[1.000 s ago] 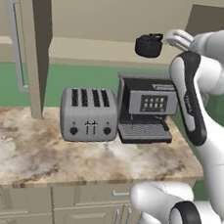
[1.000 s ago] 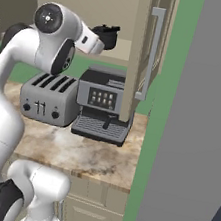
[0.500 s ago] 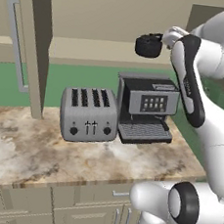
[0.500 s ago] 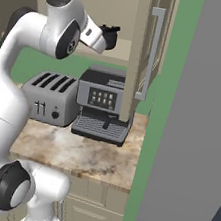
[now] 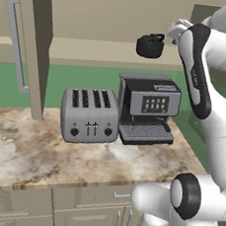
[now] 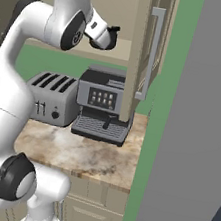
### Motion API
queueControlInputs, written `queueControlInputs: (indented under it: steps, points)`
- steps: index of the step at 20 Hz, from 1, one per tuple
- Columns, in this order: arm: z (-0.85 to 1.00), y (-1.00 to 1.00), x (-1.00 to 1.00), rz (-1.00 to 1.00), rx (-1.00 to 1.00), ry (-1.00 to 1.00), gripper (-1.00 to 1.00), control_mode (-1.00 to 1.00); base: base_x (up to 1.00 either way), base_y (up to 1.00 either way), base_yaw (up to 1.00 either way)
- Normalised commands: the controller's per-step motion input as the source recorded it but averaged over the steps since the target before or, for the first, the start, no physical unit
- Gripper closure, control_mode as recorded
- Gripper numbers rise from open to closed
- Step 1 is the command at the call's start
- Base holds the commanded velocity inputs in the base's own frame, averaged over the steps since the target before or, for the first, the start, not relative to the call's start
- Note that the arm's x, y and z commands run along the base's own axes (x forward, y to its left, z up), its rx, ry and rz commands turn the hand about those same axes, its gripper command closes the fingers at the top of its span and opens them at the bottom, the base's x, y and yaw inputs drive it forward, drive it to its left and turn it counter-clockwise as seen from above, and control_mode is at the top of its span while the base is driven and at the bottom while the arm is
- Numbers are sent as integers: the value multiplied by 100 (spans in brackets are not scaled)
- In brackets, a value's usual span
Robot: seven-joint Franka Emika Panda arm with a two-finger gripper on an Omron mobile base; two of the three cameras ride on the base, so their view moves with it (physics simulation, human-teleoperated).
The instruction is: Open the cabinet, pick the kettle from the cabinet, and place it in the sink.
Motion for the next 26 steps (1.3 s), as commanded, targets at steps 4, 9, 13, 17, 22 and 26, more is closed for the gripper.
queueControlInputs:
  steps: [4,9,13,17,22,26]
  points:
    - [-13,-1,11,1,9,-22,-100,-100,0,0,0]
    - [-10,0,24,0,12,-19,-100,-100,0,0,0]
    - [-5,-1,29,0,6,-9,-100,-100,0,0,0]
    - [-1,-2,35,0,4,-1,-100,-100,0,0,0]
    - [0,-2,38,0,3,0,-100,-100,0,0,0]
    - [0,-3,35,0,4,0,-100,-100,0,0,0]
